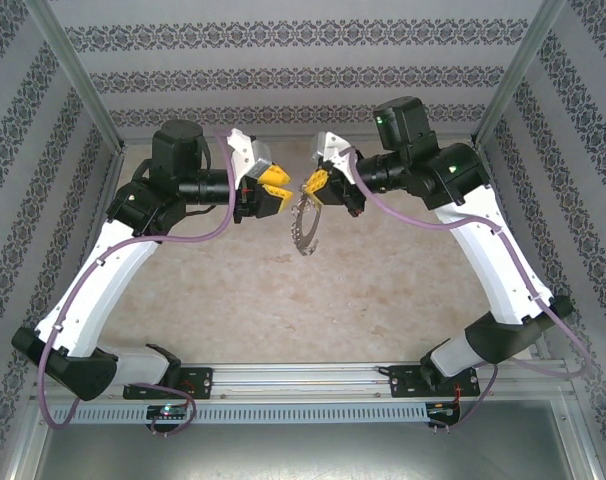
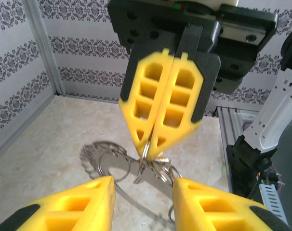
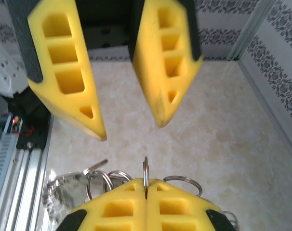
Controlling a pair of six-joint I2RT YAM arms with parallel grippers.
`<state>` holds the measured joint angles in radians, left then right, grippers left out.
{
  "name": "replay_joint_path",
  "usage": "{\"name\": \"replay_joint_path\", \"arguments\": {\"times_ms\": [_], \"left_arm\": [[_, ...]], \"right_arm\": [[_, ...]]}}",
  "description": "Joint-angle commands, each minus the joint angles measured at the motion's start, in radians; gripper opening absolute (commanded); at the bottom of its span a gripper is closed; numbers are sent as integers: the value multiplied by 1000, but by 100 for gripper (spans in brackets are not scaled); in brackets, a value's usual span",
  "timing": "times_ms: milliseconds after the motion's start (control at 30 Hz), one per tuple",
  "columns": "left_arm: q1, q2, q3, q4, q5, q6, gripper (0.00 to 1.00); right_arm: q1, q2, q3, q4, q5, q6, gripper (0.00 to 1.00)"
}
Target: Put the keys on the keyring
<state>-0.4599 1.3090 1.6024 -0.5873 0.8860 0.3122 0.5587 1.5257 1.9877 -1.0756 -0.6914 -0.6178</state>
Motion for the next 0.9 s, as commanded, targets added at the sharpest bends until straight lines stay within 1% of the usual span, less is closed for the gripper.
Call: {"name": "replay_joint_path", "arguments": {"times_ms": [0, 367, 533, 567, 633, 667, 867], "left_arm": [[-30, 20, 50, -100, -47, 98, 35], [-88, 60, 88, -175, -97, 149, 31], [-91, 60, 85, -168, -101, 152, 30], [-91, 60, 85, -165, -100, 149, 29], [-92, 62, 85, -159, -94, 146, 22], [-91, 61, 85, -155, -92, 143, 21], [-91, 71, 87, -145, -88, 142, 21]], "right_arm": [[21, 24, 40, -76, 55, -98, 0], [33, 29, 49, -75, 52, -96, 0], [35, 25, 50, -66, 37, -83, 0], [34, 26, 48, -64, 34, -79, 0], [35, 25, 47, -55, 28, -71, 0], [33, 25, 49, -52, 25, -67, 0], [32, 25, 47, -39, 14, -53, 0]]}}
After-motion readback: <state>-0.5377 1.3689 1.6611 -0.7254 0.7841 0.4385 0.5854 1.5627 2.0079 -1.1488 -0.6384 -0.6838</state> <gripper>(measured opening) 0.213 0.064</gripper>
